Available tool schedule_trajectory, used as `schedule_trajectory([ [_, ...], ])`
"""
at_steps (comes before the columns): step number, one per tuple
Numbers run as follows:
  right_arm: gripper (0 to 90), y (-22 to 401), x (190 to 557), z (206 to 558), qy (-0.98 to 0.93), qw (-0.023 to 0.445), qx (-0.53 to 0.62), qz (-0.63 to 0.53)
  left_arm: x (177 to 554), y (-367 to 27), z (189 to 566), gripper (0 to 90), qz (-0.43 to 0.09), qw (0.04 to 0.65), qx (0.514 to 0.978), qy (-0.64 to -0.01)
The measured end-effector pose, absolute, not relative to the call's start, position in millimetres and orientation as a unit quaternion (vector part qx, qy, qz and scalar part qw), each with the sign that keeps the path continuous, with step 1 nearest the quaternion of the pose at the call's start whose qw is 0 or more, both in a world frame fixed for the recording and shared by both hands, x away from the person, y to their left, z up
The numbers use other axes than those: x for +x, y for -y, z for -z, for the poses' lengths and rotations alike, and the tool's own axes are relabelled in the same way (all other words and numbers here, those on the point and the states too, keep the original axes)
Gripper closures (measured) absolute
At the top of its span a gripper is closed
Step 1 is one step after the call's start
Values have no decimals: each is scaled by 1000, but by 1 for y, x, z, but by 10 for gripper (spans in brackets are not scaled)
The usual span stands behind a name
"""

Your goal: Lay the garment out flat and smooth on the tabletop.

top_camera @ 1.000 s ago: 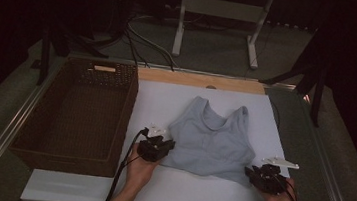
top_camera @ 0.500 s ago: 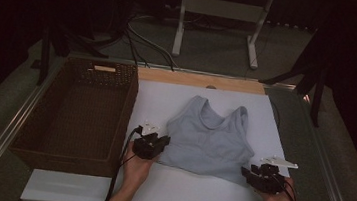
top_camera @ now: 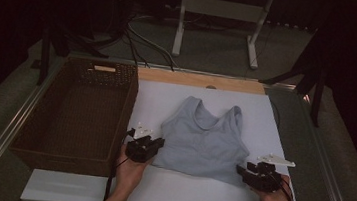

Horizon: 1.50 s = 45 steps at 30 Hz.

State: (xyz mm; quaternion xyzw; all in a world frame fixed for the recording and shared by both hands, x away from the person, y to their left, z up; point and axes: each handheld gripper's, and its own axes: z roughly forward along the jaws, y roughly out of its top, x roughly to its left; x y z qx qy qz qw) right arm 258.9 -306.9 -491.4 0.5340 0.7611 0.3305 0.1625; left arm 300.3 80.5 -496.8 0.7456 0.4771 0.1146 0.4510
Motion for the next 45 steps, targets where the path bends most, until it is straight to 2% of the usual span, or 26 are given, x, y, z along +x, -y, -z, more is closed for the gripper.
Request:
schedule_trajectory([
  [3,640,306,260,494,-766,156,532,-325,301,-80,497,886,-112,451,746,-478],
  [4,640,306,260,494,-766,156,532,-325,301,-80,497,886,-112,451,746,-478],
  [5,728,305,260,494,-768,153,532,-322,301,-78,498,886,-110,454,743,-478],
  [7,797,305,261,495,-769,154,532,-318,302,-77,498,886,-108,457,742,-479],
  [9,823,305,262,496,-767,156,538,-314,304,-76,498,886,-104,460,740,-480],
  [16,829,307,266,496,-756,172,557,-298,308,-68,499,886,-103,460,740,-479],
  [24,827,313,255,495,-762,150,551,-304,300,-71,496,886,-101,459,747,-471],
  [45,827,302,237,489,-778,147,526,-310,274,-87,491,885,-98,457,756,-459],
])
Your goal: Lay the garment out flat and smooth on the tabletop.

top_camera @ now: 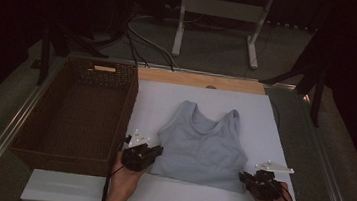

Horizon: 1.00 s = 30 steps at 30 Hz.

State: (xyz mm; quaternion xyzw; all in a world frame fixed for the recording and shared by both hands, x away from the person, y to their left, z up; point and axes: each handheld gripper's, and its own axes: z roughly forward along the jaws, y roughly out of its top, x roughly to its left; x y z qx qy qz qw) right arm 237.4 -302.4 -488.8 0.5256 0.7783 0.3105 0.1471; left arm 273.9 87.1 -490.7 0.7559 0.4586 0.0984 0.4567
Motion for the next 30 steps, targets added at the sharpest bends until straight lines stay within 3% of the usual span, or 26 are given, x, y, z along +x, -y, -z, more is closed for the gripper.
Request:
schedule_trajectory([
  [30,835,324,230,488,-759,170,553,-300,272,-63,493,885,-82,467,763,-440],
])
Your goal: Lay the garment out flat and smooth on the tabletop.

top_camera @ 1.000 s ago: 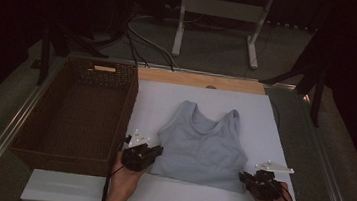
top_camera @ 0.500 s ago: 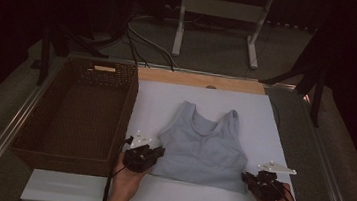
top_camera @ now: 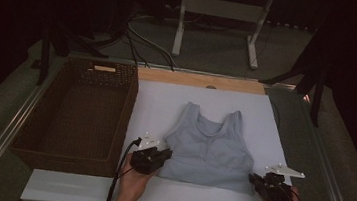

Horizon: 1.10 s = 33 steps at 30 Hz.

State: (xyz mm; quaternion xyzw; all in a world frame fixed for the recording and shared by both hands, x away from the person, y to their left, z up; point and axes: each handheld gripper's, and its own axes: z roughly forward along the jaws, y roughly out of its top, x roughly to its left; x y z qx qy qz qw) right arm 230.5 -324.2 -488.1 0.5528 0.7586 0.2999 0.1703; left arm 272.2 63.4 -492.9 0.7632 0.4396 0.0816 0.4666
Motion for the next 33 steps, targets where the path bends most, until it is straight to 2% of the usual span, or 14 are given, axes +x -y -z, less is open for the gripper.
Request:
schedule_trajectory([
  [12,834,311,230,487,-770,166,534,-307,262,-80,486,887,-94,467,759,-444],
  [23,833,302,222,484,-779,155,520,-315,240,-94,482,886,-79,472,756,-447],
  [33,833,312,217,483,-775,162,525,-313,234,-84,491,884,-61,474,757,-445],
])
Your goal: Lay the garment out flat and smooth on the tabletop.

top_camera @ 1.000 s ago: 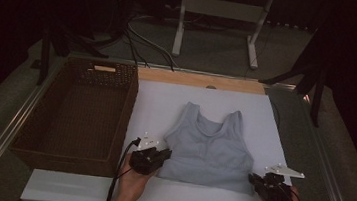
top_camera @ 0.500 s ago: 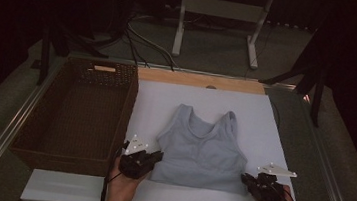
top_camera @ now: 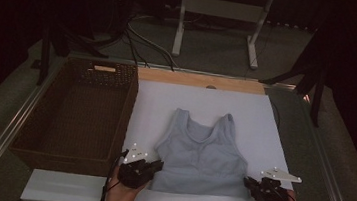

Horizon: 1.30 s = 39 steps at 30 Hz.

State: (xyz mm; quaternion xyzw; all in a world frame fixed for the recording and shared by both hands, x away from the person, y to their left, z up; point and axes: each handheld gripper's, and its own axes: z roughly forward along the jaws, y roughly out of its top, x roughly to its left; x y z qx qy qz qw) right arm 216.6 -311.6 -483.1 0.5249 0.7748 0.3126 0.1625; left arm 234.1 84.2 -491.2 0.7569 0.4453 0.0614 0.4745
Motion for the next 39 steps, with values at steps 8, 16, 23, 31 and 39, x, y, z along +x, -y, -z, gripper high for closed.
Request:
schedule_trajectory([
  [8,824,319,216,487,-764,157,538,-319,238,-80,494,773,-64,491,752,-435],
  [16,588,322,216,487,-752,159,546,-333,241,-81,492,549,-82,492,751,-432],
  [23,432,323,219,484,-743,153,537,-369,246,-77,491,384,-81,494,756,-422],
  [31,267,321,223,482,-733,159,532,-393,250,-74,489,227,-86,500,759,-408],
  [39,165,321,222,480,-727,170,528,-406,255,-76,488,217,-90,505,754,-411],
])
